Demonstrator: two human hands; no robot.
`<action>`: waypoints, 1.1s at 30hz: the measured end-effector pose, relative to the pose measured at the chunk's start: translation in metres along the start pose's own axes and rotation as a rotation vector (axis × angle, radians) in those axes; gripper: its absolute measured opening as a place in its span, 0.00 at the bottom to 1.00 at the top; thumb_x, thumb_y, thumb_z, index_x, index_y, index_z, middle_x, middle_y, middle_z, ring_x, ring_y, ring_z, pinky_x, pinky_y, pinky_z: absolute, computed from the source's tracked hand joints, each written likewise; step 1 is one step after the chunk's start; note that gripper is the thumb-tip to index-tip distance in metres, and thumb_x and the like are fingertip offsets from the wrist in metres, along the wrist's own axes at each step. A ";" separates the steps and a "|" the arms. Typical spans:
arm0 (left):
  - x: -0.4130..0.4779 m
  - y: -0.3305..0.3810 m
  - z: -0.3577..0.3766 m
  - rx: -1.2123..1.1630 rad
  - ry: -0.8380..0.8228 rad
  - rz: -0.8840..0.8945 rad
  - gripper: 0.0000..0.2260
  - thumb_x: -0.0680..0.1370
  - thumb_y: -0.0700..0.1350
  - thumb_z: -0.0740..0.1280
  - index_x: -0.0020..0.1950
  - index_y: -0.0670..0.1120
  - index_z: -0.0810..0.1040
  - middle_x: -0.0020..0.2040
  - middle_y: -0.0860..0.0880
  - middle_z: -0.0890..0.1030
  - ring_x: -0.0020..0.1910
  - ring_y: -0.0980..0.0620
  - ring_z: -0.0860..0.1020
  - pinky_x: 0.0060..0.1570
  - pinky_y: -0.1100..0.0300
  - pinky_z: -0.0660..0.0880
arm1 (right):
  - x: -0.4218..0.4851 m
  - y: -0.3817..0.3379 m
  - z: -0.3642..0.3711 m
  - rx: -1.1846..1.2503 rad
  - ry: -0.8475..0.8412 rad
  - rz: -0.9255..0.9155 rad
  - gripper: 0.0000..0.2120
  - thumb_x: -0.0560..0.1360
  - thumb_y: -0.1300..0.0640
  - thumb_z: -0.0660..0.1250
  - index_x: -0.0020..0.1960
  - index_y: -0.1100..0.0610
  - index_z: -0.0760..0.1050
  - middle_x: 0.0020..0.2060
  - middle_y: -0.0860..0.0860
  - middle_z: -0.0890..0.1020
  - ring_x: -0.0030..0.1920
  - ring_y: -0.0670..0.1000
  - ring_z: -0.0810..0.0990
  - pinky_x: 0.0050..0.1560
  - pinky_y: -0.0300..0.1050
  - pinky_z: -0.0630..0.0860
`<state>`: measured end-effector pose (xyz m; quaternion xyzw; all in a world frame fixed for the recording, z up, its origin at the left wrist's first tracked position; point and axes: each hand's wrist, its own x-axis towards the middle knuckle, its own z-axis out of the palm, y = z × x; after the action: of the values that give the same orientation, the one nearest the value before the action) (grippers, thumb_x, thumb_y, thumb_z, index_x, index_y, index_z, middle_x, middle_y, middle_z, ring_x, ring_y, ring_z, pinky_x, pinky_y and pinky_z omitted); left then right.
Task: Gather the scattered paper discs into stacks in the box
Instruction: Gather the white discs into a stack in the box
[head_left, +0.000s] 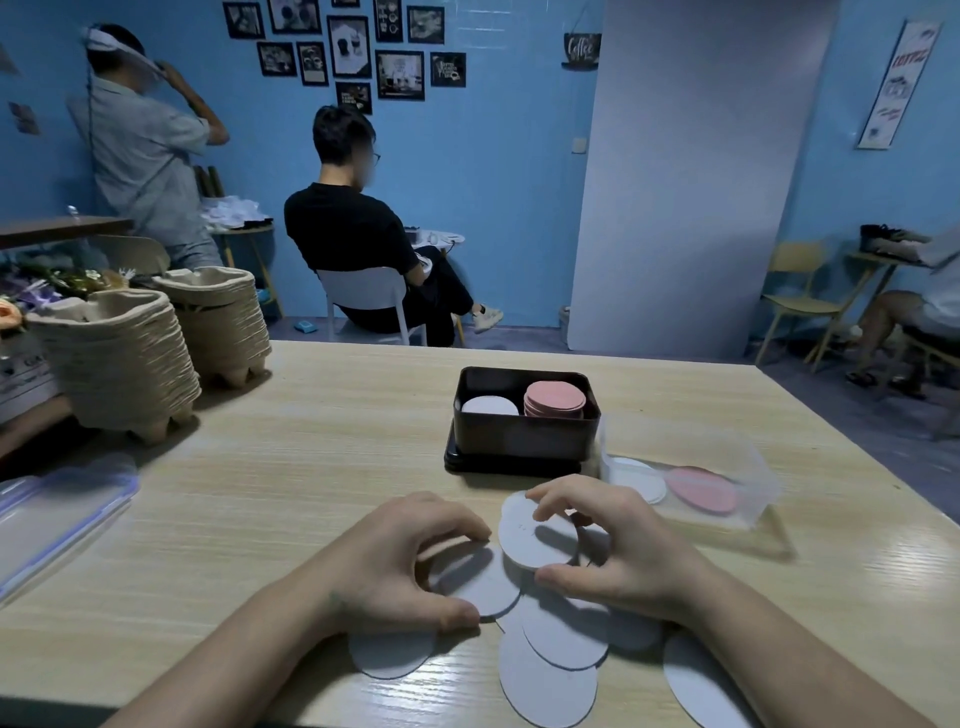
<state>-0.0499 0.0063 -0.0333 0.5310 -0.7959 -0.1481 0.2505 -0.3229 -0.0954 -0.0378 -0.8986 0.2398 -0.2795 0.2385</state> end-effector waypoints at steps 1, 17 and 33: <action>-0.001 -0.002 0.000 -0.019 0.011 -0.005 0.27 0.67 0.60 0.79 0.65 0.61 0.78 0.59 0.63 0.78 0.61 0.62 0.76 0.62 0.56 0.76 | 0.000 0.001 0.000 0.005 0.006 0.002 0.18 0.68 0.44 0.79 0.55 0.45 0.78 0.61 0.38 0.80 0.60 0.49 0.81 0.55 0.52 0.79; 0.028 -0.006 -0.023 0.024 0.233 0.122 0.18 0.73 0.54 0.77 0.60 0.51 0.79 0.52 0.59 0.81 0.52 0.56 0.80 0.52 0.54 0.77 | 0.026 -0.005 -0.007 -0.102 -0.034 -0.035 0.21 0.72 0.39 0.75 0.60 0.46 0.76 0.59 0.38 0.79 0.57 0.40 0.77 0.56 0.39 0.75; 0.028 -0.016 0.002 0.023 0.400 0.148 0.23 0.73 0.59 0.76 0.61 0.47 0.78 0.52 0.57 0.82 0.51 0.59 0.81 0.48 0.57 0.79 | 0.036 -0.002 0.010 -0.022 0.000 -0.091 0.15 0.77 0.42 0.73 0.61 0.46 0.78 0.66 0.42 0.78 0.68 0.41 0.75 0.62 0.34 0.71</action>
<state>-0.0470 -0.0256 -0.0362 0.4928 -0.7687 -0.0121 0.4076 -0.2902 -0.1112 -0.0301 -0.9112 0.2016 -0.2874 0.2155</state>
